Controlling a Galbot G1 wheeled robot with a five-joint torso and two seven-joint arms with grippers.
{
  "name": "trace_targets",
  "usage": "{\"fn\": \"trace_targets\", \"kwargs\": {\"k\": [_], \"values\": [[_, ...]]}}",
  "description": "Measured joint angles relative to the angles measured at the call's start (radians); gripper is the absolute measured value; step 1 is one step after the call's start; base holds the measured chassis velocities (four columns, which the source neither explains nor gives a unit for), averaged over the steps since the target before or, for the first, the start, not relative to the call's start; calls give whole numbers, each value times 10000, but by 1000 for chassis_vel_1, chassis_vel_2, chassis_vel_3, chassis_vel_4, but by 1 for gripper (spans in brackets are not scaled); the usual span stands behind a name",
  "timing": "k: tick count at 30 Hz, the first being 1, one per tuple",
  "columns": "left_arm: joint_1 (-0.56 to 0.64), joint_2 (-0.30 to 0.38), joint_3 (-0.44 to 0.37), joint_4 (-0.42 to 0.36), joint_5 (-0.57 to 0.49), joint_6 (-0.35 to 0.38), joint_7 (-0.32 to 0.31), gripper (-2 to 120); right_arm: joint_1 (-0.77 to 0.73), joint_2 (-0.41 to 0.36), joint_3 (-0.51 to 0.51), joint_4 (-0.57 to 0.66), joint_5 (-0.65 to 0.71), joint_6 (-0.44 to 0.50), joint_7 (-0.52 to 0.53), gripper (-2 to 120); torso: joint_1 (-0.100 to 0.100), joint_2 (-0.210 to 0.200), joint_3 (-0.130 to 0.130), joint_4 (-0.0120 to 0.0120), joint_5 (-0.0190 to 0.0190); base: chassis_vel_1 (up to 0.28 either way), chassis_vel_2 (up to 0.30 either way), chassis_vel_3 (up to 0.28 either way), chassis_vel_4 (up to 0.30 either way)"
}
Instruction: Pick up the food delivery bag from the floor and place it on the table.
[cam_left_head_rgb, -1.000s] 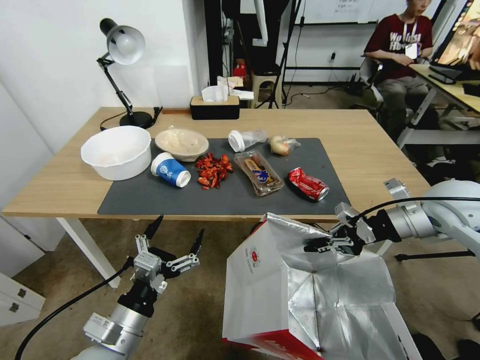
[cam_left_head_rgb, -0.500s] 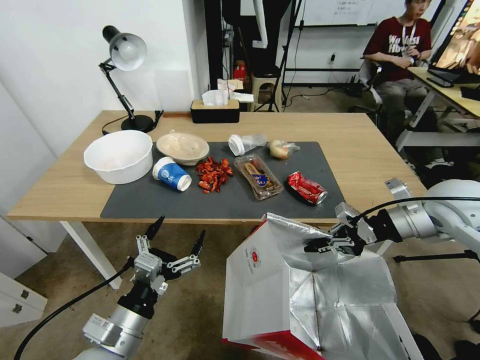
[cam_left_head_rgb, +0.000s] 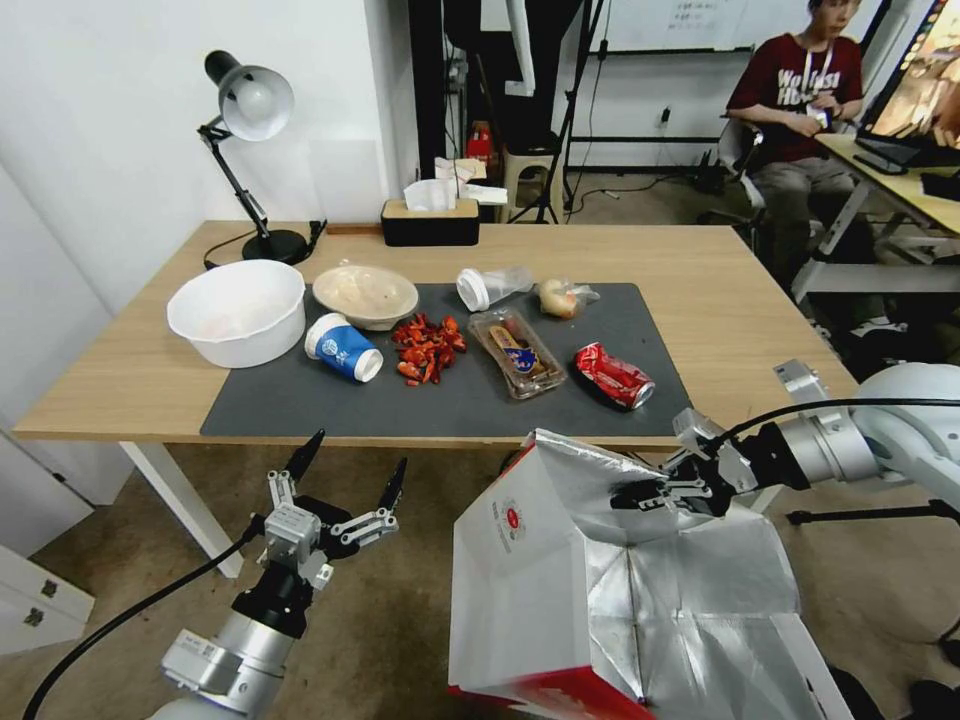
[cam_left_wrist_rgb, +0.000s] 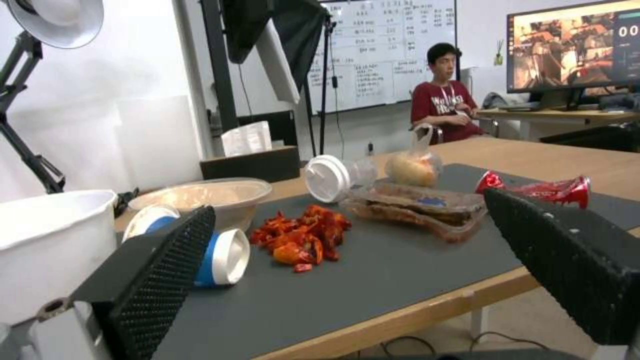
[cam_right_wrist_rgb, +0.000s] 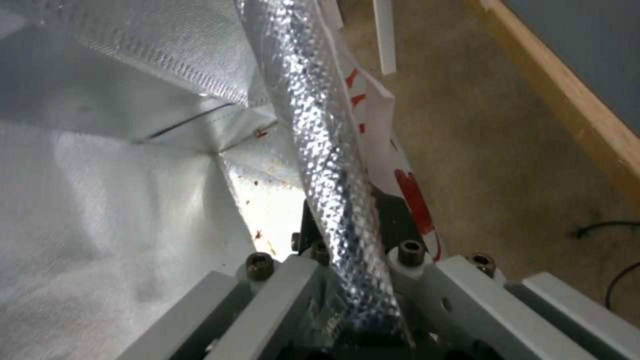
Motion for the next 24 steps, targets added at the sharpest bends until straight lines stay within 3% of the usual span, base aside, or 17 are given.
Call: {"fn": "trace_targets", "kwargs": {"k": [12,20,24], "values": [[103,-39,1,-49,60,-111,-14,100,-491,-171,637,234,397,1,58,0,-14,-33,-18,0,0,0,0,0,0],[110,-25,5,-110,67,-122,-35,100,-922,-262,2034,268,1378,-140,551,0,-20,-45,-26,-1,0,0,0,0,0],[139,-1,-5,-151,67,-148,-68,100,-882,-253,3218,97,2964,-463,1486,0,-21,-52,-29,-1,0,0,0,0,0]]}}
